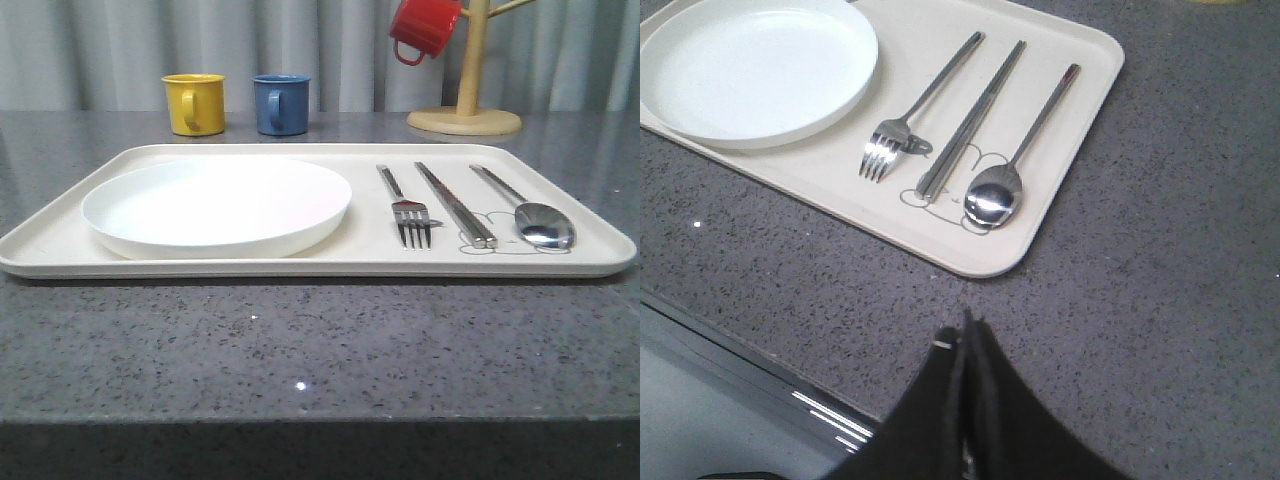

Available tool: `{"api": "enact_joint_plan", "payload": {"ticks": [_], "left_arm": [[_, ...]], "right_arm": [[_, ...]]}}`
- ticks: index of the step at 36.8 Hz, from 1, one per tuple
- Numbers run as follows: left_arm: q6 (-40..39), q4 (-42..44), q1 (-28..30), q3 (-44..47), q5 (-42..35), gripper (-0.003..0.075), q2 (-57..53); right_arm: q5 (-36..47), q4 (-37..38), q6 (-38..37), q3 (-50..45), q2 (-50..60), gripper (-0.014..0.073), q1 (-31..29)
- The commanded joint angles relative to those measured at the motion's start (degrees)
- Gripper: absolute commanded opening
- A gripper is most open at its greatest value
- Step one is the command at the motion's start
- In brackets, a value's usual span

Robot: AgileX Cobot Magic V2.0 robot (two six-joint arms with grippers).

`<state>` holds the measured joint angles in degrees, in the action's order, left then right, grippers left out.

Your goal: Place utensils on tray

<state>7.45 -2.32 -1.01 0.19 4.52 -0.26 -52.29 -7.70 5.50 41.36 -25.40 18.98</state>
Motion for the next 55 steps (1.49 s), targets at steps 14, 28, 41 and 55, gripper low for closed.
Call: {"api": "enact_joint_plan", "payload": {"ticks": [14,28,41,55], "left_arm": [[-0.76,0.05,0.0,0.12,-4.52,-0.0018,-1.25],[-0.76,0.05,0.0,0.12,-4.52,-0.0018,-1.25],[-0.76,0.05,0.0,0.12,-4.52,-0.0018,-1.25],[-0.76,0.05,0.0,0.12,-4.52,-0.0018,-1.17]], "right_arm": [[3.58,0.2,0.43,1.38,-0.29,-0.0069,0.06],[18.27,4.18,0.43,-9.0,6.69,-0.0069,-4.76],[54.99,3.47,0.43,-40.63,25.82,-0.0069,-17.56],[55.6,3.25,0.37,-42.16,27.05,-0.0069,-17.33]]}}
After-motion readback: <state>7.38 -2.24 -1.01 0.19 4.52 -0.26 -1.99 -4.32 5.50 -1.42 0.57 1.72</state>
